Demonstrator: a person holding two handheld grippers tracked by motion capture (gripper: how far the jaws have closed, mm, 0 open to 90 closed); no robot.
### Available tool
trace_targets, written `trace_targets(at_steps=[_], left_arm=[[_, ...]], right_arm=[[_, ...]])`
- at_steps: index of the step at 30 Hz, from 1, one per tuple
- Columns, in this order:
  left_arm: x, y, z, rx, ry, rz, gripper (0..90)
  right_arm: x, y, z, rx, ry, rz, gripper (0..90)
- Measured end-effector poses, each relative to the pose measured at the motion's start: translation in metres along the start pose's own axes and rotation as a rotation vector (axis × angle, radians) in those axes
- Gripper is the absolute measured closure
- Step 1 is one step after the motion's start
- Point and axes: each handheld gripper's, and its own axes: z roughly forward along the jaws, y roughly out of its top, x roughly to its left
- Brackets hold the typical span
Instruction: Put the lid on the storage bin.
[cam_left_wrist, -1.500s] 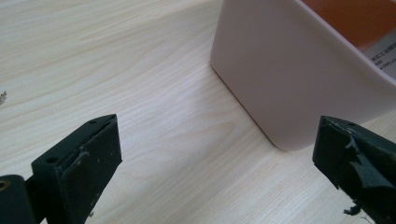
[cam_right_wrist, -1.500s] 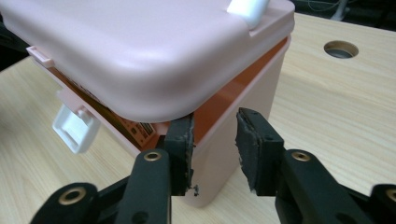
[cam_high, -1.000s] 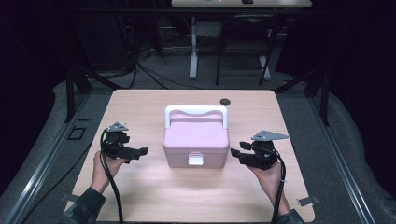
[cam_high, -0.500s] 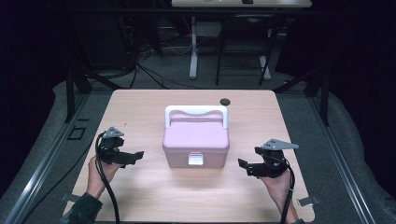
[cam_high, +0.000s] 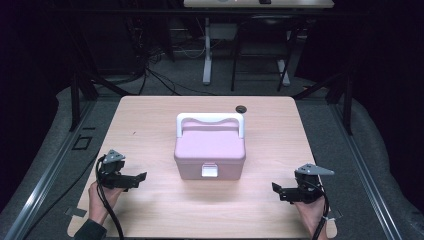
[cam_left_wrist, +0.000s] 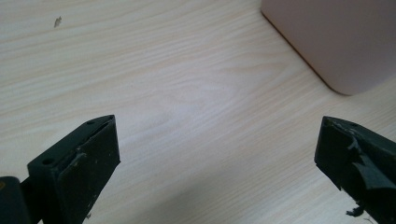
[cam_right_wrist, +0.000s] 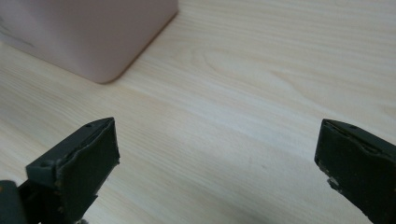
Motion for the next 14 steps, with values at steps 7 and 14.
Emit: trace_targets(at_steps=[7,14], left_arm=[[0.003,-0.015,0.007,-0.013,0.031,-0.019,0.1],[0.006,-0.029,0.012,-0.037,0.048,-0.041,0.1]], right_arm=[[-0.015,-0.021,0.009,0.026,-0.026,0.040,0.0],[-0.017,-0.030,0.022,0.077,-0.098,-0.013,0.0]])
